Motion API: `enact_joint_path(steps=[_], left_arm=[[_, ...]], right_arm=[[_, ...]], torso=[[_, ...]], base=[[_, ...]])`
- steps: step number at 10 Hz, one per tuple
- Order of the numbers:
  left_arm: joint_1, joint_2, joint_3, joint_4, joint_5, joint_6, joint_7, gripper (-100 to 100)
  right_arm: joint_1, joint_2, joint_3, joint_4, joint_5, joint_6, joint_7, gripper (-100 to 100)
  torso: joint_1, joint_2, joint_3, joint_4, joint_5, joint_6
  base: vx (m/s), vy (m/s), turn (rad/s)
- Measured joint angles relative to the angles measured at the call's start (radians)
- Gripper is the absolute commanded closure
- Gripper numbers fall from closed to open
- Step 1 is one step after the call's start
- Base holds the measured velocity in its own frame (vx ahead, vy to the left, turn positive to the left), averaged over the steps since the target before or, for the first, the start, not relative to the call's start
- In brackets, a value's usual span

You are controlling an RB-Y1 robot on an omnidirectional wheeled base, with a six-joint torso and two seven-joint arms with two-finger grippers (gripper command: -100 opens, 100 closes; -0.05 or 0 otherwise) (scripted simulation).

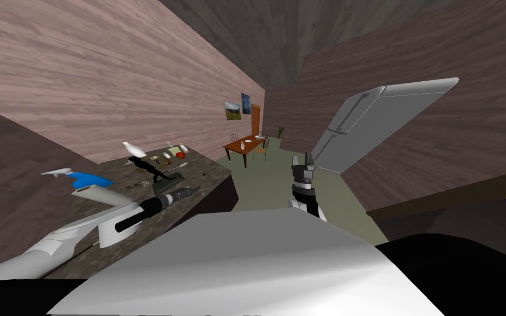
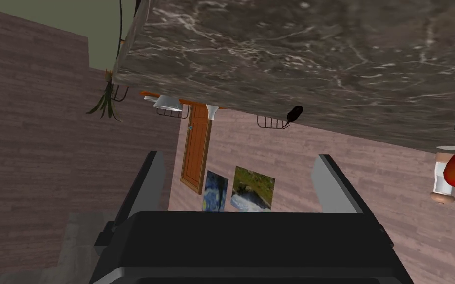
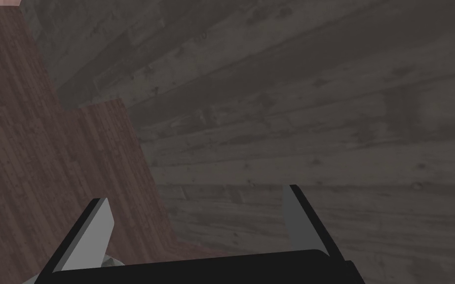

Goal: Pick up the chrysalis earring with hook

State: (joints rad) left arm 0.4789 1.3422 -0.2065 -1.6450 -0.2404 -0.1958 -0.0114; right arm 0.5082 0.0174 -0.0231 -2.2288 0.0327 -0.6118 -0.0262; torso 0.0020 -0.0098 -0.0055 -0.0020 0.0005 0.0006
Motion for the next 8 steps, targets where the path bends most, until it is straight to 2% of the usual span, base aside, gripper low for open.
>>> enact_joint_path(steps=[2, 5, 7, 8], left_arm=[[0.011, 0.049, -0.031, 0.041, 0.002, 0.000, -0.002, -100], [0.029, 0.111, -0.075, 0.059, 0.009, 0.021, -0.004, -100], [0.041, 0.143, -0.107, 0.075, 0.016, 0.027, -0.007, -100], [0.041, 0.145, -0.109, 0.075, 0.016, 0.029, -0.007, 0]], right_arm=[[0.000, 0.000, 0.000, 0.000, 0.000, 0.000, 0.000, 0], [0.000, 0.000, 0.000, 0.000, 0.000, 0.000, 0.000, 0], [0.000, 0.000, 0.000, 0.000, 0.000, 0.000, 0.000, 0], [0.000, 0.000, 0.000, 0.000, 0.000, 0.000, 0.000, 0]], torso=[[0.002, -0.003, -0.002, -0.001, 0.000, 0.000], [0.001, -0.004, -0.002, -0.001, 0.000, -0.001], [0.003, -0.002, -0.001, -0.001, 0.001, -0.001], [-0.001, 0.003, 0.001, 0.000, 0.000, -0.002]], base=[[0.167, 0.089, -0.275], [0.168, 0.097, -0.291], [0.082, 0.099, -0.142], [0.010, 0.012, 0.003]])
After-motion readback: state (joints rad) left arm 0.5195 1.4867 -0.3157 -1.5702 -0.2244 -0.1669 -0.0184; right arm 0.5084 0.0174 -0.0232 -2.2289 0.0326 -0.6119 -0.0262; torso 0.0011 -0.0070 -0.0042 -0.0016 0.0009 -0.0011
